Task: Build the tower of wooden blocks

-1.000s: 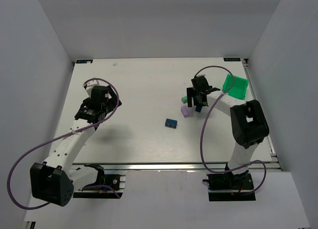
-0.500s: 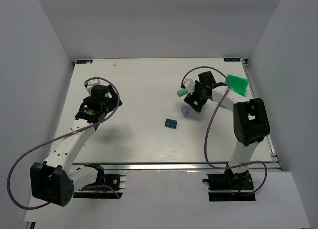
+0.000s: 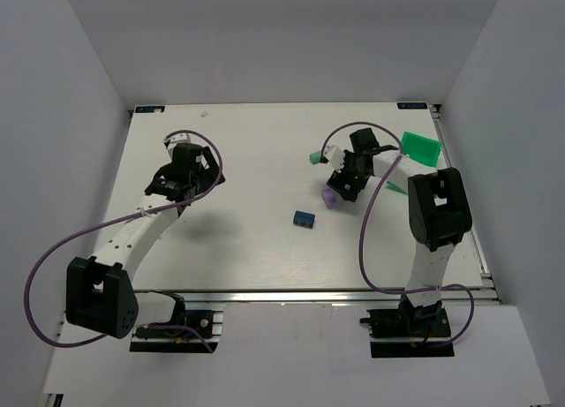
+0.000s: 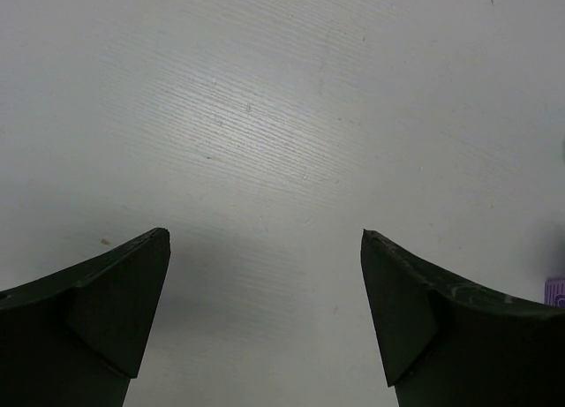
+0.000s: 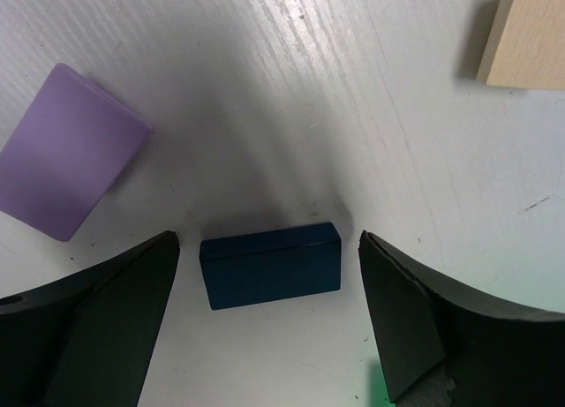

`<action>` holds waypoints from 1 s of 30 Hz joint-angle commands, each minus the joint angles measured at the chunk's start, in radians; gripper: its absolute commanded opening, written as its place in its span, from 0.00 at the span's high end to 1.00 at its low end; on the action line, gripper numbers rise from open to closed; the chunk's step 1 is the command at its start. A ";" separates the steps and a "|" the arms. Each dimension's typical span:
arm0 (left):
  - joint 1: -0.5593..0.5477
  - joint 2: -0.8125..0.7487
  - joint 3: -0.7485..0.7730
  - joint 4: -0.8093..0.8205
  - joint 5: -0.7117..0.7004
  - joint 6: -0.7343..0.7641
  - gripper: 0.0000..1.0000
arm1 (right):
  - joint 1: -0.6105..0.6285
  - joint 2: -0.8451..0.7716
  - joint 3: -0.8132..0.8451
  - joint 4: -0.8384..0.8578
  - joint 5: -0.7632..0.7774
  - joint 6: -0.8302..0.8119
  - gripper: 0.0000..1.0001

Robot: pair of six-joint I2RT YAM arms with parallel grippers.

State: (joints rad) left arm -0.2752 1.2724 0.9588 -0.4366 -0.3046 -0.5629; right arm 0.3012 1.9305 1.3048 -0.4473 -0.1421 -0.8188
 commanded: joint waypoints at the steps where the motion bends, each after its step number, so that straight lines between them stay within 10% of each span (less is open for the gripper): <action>1: -0.004 -0.004 0.038 0.018 0.018 0.018 0.02 | -0.014 0.033 0.011 -0.037 0.022 0.003 0.13; 9: -0.004 0.068 0.049 0.149 0.094 0.119 0.02 | -0.036 0.012 -0.019 -0.048 -0.002 0.043 0.20; 15: -0.010 0.361 0.366 0.159 0.280 0.196 0.02 | -0.047 0.005 -0.035 -0.048 -0.033 0.082 0.38; 24: -0.018 0.852 0.805 0.315 0.807 0.302 0.02 | -0.050 -0.134 -0.119 0.162 0.031 0.274 0.93; 30: -0.062 1.154 1.143 0.328 0.855 0.261 0.02 | -0.050 -0.332 -0.199 0.291 0.020 0.435 0.96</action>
State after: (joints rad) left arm -0.3038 2.4073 2.0125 -0.1402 0.4583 -0.2974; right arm 0.2554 1.7073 1.1088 -0.2733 -0.1101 -0.4919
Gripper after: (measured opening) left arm 0.982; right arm 0.672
